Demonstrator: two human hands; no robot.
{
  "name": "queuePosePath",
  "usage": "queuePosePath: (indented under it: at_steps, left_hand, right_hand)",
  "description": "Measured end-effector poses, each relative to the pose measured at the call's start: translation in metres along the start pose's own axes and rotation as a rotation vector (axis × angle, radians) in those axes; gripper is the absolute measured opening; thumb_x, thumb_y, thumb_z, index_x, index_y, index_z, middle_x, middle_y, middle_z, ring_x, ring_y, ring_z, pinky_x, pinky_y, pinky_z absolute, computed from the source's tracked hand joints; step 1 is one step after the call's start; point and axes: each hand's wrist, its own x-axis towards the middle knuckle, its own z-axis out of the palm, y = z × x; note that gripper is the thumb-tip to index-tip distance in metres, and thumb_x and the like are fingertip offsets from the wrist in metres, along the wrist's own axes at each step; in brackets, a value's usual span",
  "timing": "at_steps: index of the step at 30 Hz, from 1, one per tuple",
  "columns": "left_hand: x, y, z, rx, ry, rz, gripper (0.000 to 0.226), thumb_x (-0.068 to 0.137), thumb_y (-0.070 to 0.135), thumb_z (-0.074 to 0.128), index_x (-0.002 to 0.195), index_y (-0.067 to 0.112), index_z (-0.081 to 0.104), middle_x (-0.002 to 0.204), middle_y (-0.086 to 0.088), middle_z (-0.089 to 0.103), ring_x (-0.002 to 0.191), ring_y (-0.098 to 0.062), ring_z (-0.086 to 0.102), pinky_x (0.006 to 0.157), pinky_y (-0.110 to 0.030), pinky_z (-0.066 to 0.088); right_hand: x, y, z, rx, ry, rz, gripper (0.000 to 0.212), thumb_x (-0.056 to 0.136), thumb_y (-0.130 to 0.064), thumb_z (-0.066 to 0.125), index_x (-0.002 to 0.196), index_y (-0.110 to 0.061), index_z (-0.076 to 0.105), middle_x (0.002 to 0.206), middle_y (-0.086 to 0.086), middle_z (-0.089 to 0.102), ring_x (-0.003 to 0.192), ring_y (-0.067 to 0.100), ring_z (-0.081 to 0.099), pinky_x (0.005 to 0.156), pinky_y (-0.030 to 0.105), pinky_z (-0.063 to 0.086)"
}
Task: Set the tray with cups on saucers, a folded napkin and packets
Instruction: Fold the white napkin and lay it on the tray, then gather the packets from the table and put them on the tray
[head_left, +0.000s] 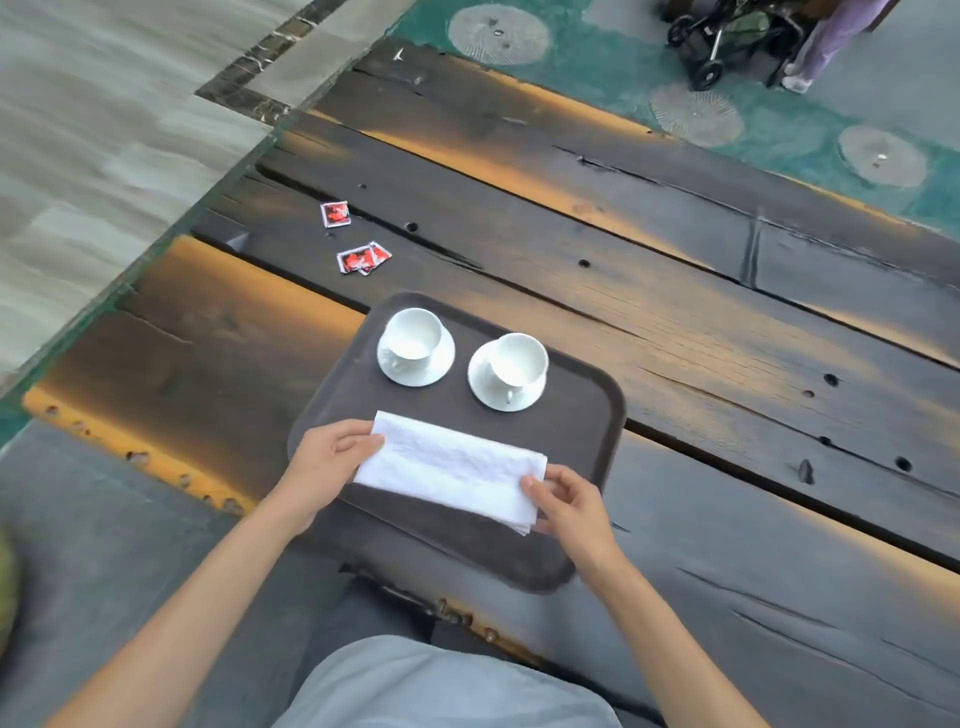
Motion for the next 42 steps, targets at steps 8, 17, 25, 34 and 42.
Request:
queuePosePath:
  at_steps: [8, 17, 25, 34, 42]
  left_hand:
    - [0.075, -0.028, -0.062, 0.226, 0.033, -0.067, 0.027, 0.088, 0.019, 0.073, 0.115, 0.019, 0.075, 0.098, 0.008, 0.073, 0.098, -0.011, 0.068, 0.088, -0.033, 0.056]
    - [0.106, -0.038, -0.067, 0.667, 0.046, 0.019, 0.010, 0.084, 0.019, 0.067, 0.085, 0.024, 0.076, 0.077, 0.009, 0.073, 0.082, -0.020, 0.065, 0.069, -0.028, 0.050]
    - [0.125, -0.014, -0.077, 0.761, -0.059, 0.053, 0.010, 0.087, 0.030, 0.070, 0.097, 0.027, 0.071, 0.085, 0.014, 0.073, 0.085, -0.016, 0.068, 0.077, -0.031, 0.056]
    - [0.207, 0.075, -0.133, -0.016, -0.038, -0.013, 0.028, 0.094, 0.025, 0.067, 0.122, 0.025, 0.069, 0.114, 0.005, 0.071, 0.104, -0.010, 0.068, 0.083, -0.024, 0.056]
    - [0.308, 0.105, -0.164, -0.428, 0.007, -0.147, 0.025, 0.096, 0.027, 0.065, 0.118, 0.016, 0.070, 0.115, -0.004, 0.076, 0.106, -0.021, 0.073, 0.089, -0.034, 0.058]
  right_hand:
    - [0.045, 0.031, 0.082, -0.084, 0.062, 0.173, 0.013, 0.094, -0.017, 0.068, 0.104, -0.010, 0.069, 0.083, 0.005, 0.066, 0.083, 0.014, 0.068, 0.075, 0.027, 0.062]
    - [0.053, 0.037, 0.112, -0.455, 0.298, 0.188, 0.008, 0.084, -0.028, 0.071, 0.087, -0.024, 0.065, 0.068, -0.006, 0.073, 0.077, 0.016, 0.071, 0.074, 0.031, 0.056]
    - [0.053, -0.004, 0.120, -0.832, 0.323, 0.156, 0.013, 0.090, -0.044, 0.061, 0.096, -0.034, 0.057, 0.077, -0.019, 0.067, 0.079, 0.004, 0.064, 0.057, 0.024, 0.041]
    - [0.119, -0.148, 0.150, -0.833, 0.385, -0.170, 0.015, 0.093, -0.043, 0.059, 0.082, -0.034, 0.063, 0.073, -0.021, 0.068, 0.069, -0.001, 0.064, 0.059, 0.027, 0.047]
    - [0.269, -0.229, 0.224, -0.891, 0.262, -0.260, 0.020, 0.091, -0.044, 0.058, 0.089, -0.027, 0.068, 0.081, -0.012, 0.072, 0.079, 0.015, 0.069, 0.068, 0.029, 0.048]
